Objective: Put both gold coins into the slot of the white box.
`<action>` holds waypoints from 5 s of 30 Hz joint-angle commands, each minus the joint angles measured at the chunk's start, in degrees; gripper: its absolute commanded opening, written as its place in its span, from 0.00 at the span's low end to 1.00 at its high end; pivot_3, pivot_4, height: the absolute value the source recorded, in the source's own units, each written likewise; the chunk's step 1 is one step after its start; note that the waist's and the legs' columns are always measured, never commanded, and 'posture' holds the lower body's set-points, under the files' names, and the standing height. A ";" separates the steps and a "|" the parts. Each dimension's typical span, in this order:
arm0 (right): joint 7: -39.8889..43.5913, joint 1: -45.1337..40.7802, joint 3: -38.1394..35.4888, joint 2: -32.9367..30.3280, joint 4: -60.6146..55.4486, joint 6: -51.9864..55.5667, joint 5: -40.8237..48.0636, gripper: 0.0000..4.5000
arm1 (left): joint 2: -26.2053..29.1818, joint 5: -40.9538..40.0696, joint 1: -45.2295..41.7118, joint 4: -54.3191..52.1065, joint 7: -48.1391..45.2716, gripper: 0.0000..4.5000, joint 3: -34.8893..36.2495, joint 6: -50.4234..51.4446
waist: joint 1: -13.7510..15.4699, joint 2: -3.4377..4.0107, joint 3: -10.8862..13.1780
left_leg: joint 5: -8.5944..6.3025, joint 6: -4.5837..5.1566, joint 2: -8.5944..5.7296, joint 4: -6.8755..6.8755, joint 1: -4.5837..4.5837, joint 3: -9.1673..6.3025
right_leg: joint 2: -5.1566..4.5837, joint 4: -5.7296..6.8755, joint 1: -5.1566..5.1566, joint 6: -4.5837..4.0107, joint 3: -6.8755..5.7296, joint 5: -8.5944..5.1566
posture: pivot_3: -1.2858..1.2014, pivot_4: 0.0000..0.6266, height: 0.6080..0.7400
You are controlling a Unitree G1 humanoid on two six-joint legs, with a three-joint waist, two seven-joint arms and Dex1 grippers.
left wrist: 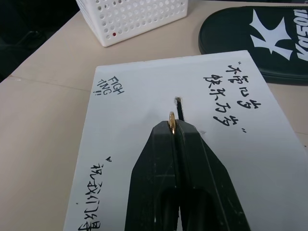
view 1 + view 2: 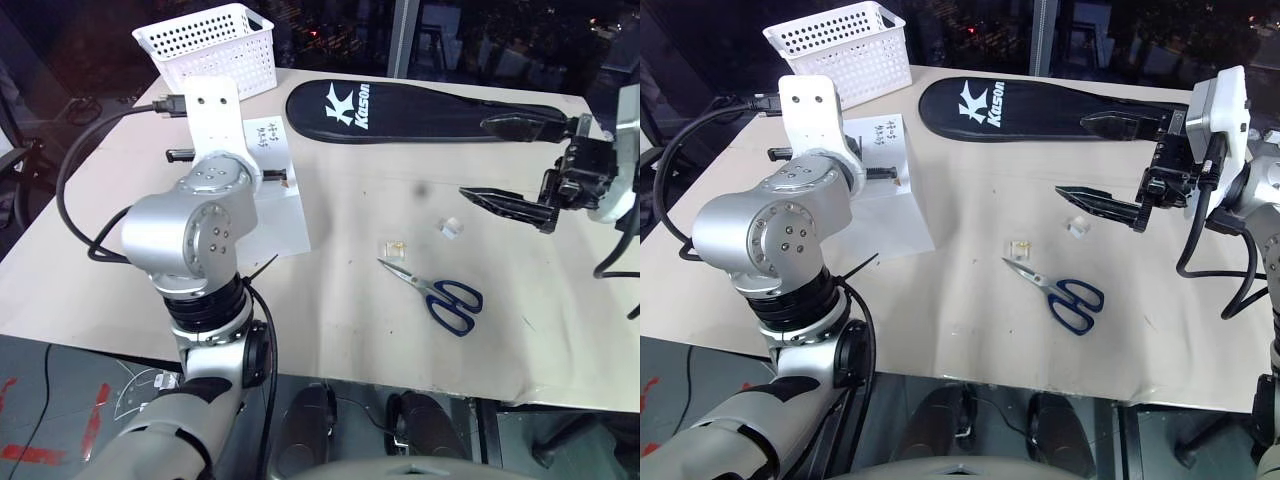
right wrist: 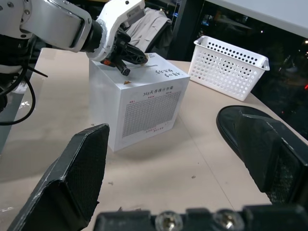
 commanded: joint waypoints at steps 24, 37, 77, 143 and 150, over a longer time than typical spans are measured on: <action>0.47 -0.30 -1.95 -1.00 -0.73 -0.83 0.21 0.99 | -3.40 7.39 -1.43 2.59 -3.09 0.00 -0.81 1.14 | -0.06 0.01 0.00 | 0.00 0.01 0.00 0.02 0.00 -0.01 | 0.01 0.02 0.01 0.00 0.00 0.00 | 0.52 0.24 1.00; 1.14 -2.01 -0.81 -1.10 0.41 -0.68 -0.07 1.00 | -6.63 12.10 -1.77 1.44 -3.70 0.30 0.65 1.14 | -0.06 0.01 -0.01 | -0.01 0.01 0.00 0.02 0.01 0.00 | 0.03 0.02 0.01 0.00 0.00 0.00 | 0.52 0.24 1.00; -18.84 2.13 28.74 18.16 6.33 9.88 -23.78 0.47 | 30.20 -34.42 52.97 -19.58 -68.11 0.89 10.41 -45.17 | -1.42 0.11 0.02 | -0.15 0.20 0.10 0.00 0.01 0.05 | -0.04 0.00 -0.07 -0.26 -0.02 -0.13 | 0.52 0.24 1.00; -14.63 -5.45 12.10 17.65 -14.47 26.04 14.43 0.00 | 27.77 -61.34 32.98 -6.06 -54.51 0.30 0.16 -41.93 | -1.47 0.17 0.06 | -0.16 0.22 0.09 -0.01 0.01 0.03 | 0.01 0.00 -0.06 -0.06 -0.12 -0.02 | 0.52 0.24 1.00; -13.67 -5.10 12.69 16.82 -13.60 24.92 14.13 0.00 | 27.69 -62.21 32.19 -6.29 -53.24 0.30 -0.55 -42.17 | -1.47 0.17 0.06 | -0.16 0.22 0.10 -0.01 0.00 0.02 | 0.01 0.00 -0.06 -0.06 -0.12 -0.02 | 0.52 0.24 1.00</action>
